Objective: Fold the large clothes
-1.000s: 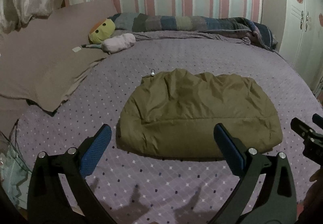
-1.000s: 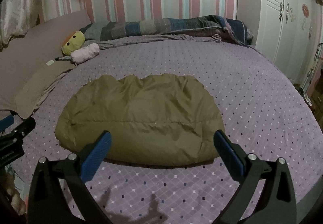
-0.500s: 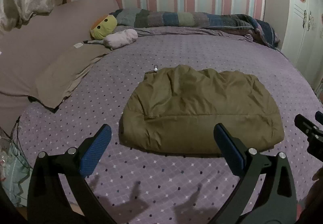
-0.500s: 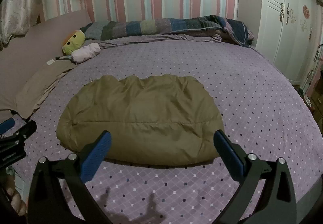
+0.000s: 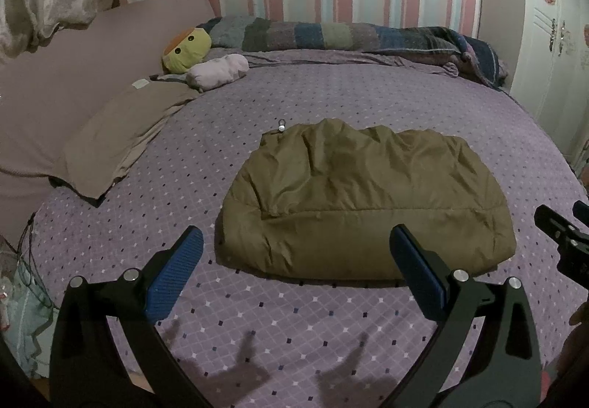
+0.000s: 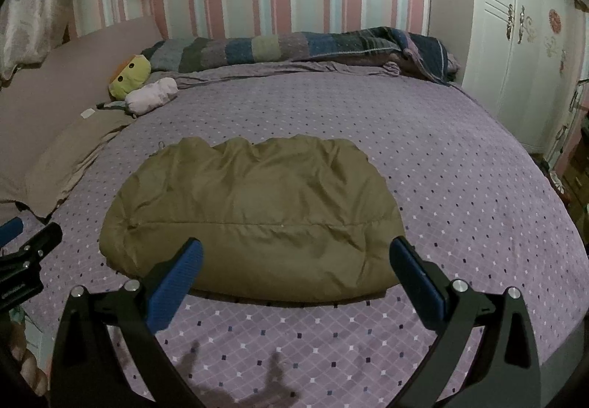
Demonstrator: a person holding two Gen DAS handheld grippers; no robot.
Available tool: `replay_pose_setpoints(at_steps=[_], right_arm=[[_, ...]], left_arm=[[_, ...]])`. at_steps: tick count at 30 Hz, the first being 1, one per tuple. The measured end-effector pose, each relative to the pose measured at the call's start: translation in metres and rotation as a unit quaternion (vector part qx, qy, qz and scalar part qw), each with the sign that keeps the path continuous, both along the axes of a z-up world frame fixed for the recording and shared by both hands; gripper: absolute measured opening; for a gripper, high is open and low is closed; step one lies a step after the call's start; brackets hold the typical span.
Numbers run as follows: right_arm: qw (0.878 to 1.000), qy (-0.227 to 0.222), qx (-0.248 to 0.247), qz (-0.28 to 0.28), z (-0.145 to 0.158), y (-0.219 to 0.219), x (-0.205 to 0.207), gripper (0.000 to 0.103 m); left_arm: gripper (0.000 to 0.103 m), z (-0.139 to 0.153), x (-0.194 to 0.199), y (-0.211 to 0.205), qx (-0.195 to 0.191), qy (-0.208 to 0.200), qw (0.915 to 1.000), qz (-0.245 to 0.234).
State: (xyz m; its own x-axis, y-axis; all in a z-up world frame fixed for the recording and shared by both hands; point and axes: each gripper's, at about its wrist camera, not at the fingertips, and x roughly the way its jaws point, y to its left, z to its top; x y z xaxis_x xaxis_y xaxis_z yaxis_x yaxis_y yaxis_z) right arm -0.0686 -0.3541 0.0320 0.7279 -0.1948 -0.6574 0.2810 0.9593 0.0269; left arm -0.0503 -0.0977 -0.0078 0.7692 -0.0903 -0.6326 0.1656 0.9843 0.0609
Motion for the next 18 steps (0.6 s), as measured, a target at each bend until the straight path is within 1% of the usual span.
replay_pose_setpoints(at_steps=[18], right_arm=[[1.000,-0.002,-0.006,-0.010,0.0019,0.0038,0.0005,0.101]], left_arm=[[0.100,0.0052,-0.0044,-0.0001,0.000,-0.009,0.9999,-0.006]])
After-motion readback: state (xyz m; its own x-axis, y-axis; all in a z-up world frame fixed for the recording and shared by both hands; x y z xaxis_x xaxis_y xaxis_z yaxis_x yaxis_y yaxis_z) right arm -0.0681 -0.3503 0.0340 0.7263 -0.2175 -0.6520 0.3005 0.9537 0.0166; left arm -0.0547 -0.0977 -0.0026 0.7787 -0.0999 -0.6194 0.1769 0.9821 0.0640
